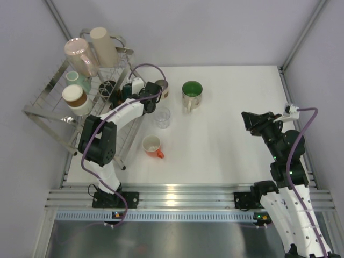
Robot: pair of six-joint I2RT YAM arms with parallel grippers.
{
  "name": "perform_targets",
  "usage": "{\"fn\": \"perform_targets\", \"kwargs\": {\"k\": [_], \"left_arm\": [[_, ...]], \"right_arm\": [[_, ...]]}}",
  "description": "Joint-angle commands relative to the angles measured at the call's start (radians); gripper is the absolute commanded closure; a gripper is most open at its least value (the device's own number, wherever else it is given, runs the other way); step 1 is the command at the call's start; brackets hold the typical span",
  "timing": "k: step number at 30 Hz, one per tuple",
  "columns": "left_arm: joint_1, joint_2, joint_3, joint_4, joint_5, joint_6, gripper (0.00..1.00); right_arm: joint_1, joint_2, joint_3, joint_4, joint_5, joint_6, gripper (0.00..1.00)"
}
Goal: Load the cups into the dish rack
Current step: Place the cup upside down on the dish rack
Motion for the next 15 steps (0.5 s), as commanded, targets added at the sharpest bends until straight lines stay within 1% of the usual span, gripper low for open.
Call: {"fn": "perform_targets", "kwargs": {"k": [1, 3, 8, 11, 15], "left_arm": [[0.021, -0.009, -0.033, -0.036, 0.002, -0.033, 0.94], [0.021, -0.012, -0.04, -0.034, 0.011, -0.036, 0.91], [0.021, -0.014, -0.066, -0.034, 0.012, -0.038, 0.91], [0.022, -0.017, -0.089, -0.034, 0.011, -0.049, 0.82], [0.022, -0.02, -0.104, -0.033, 0.018, -0.058, 0.82]], "right_arm": [[0.012, -0.012, 0.047, 0.018, 0.012, -0.011, 0.64], [0.012, -0.011, 0.045, 0.018, 0.012, -0.008, 0.64], [0.011, -0.009, 0.041, 0.023, 0.012, -0.007, 0.64], [0.011, -0.005, 0.042, 0.024, 0.009, -0.004, 0.64], [0.012, -0.005, 0.05, 0.024, 0.006, -0.002, 0.64]]}}
